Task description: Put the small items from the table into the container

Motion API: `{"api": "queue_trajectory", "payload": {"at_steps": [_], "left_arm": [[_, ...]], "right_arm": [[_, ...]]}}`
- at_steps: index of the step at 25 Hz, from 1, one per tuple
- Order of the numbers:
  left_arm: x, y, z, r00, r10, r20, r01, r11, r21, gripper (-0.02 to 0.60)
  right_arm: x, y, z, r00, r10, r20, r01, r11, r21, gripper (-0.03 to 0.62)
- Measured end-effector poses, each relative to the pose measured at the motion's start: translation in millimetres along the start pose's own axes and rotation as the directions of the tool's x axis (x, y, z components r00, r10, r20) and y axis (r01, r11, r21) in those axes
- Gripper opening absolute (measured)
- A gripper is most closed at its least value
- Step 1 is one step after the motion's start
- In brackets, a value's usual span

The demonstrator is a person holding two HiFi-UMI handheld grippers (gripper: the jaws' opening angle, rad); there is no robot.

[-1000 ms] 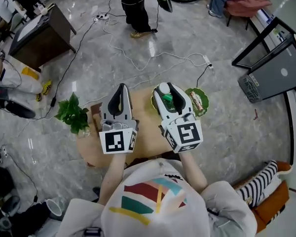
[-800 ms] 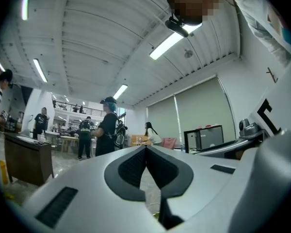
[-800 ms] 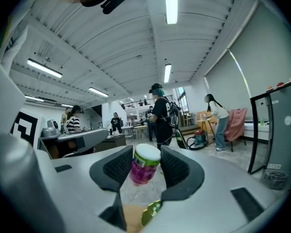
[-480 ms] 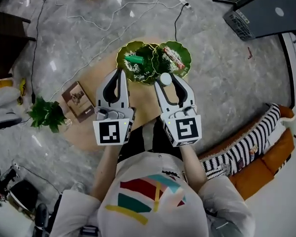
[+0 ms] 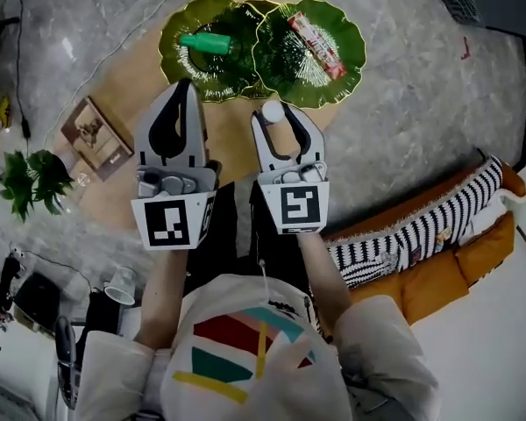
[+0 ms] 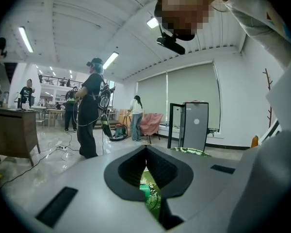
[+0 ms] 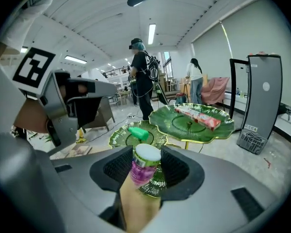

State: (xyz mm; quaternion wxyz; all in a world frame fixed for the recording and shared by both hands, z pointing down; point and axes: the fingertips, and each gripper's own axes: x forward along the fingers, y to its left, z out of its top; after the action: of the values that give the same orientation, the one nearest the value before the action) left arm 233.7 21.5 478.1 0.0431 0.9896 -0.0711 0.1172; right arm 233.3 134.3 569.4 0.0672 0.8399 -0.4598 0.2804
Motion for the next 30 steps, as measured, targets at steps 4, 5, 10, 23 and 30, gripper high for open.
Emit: {"api": "queue_trajectory", "payload": {"at_steps": [4, 5, 10, 23, 30], "left_arm": [[4, -1, -22, 1.000, 0.000, -0.016, 0.000, 1.000, -0.025, 0.008], [4, -2, -25, 1.000, -0.002, -0.022, 0.001, 1.000, -0.029, 0.008], [10, -1, -18, 1.000, 0.015, 0.019, -0.015, 1.000, -0.009, 0.008], [-14, 17, 8, 0.994, 0.073, 0.081, -0.074, 0.997, 0.013, 0.008], [-43, 24, 52, 0.987, 0.097, 0.127, -0.100, 0.995, 0.023, 0.008]], "right_arm": [[26, -2, -20, 1.000, -0.007, -0.012, 0.007, 1.000, -0.028, 0.189], [30, -1, -24, 1.000, -0.005, -0.020, 0.005, 0.999, -0.031, 0.189], [47, -6, -37, 0.998, -0.025, -0.050, 0.024, 0.999, -0.039, 0.189], [39, 5, -18, 0.999, -0.024, -0.025, 0.022, 0.999, -0.046, 0.192], [11, 25, 11, 0.999, 0.001, -0.039, -0.002, 1.000, -0.022, 0.190]]}}
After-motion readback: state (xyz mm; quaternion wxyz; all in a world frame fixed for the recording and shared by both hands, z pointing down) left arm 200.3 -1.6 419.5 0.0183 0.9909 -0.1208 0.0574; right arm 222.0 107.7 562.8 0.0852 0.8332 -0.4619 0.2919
